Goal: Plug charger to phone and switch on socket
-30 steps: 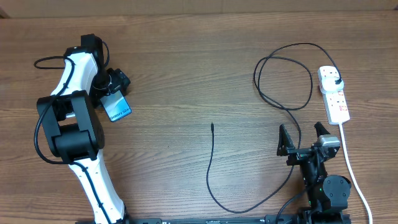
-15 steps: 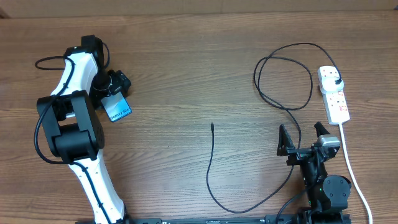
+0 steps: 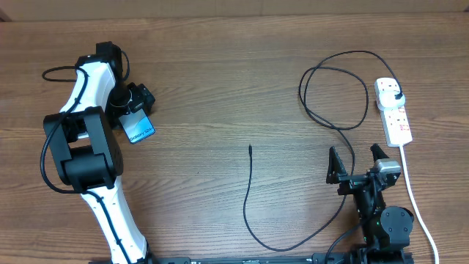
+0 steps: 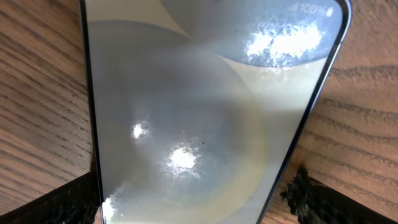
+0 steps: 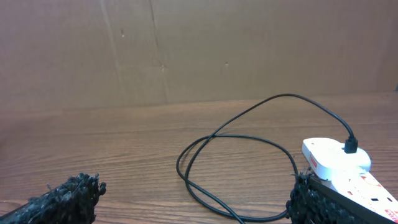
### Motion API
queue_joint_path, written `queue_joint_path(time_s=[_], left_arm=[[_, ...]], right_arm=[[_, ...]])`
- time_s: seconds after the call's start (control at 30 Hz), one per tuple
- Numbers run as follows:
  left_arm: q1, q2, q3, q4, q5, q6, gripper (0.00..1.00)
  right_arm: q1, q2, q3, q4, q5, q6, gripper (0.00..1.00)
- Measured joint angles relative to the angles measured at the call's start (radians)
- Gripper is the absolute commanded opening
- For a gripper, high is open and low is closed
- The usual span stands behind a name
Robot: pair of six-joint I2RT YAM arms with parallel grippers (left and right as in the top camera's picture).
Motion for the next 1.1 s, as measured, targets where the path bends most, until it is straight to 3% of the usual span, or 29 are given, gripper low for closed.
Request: queue_joint_path(time_s=[0.8,0.9,1.1], left_arm=[[0.0,0.0,0.0,-0.002,-0.001,0.019,1.0],[0.0,0.0,0.0,-0.002,-0.002,0.021,0.91],[0.0,0.0,0.0,-0.002,-0.003,0.023,0.91]], right_arm=[[0.0,0.0,0.0,0.0,0.0,0.0,1.0],[0.0,0.0,0.0,0.0,0.0,0.0,1.0],[0.0,0.0,0.0,0.0,0.0,0.0,1.0]])
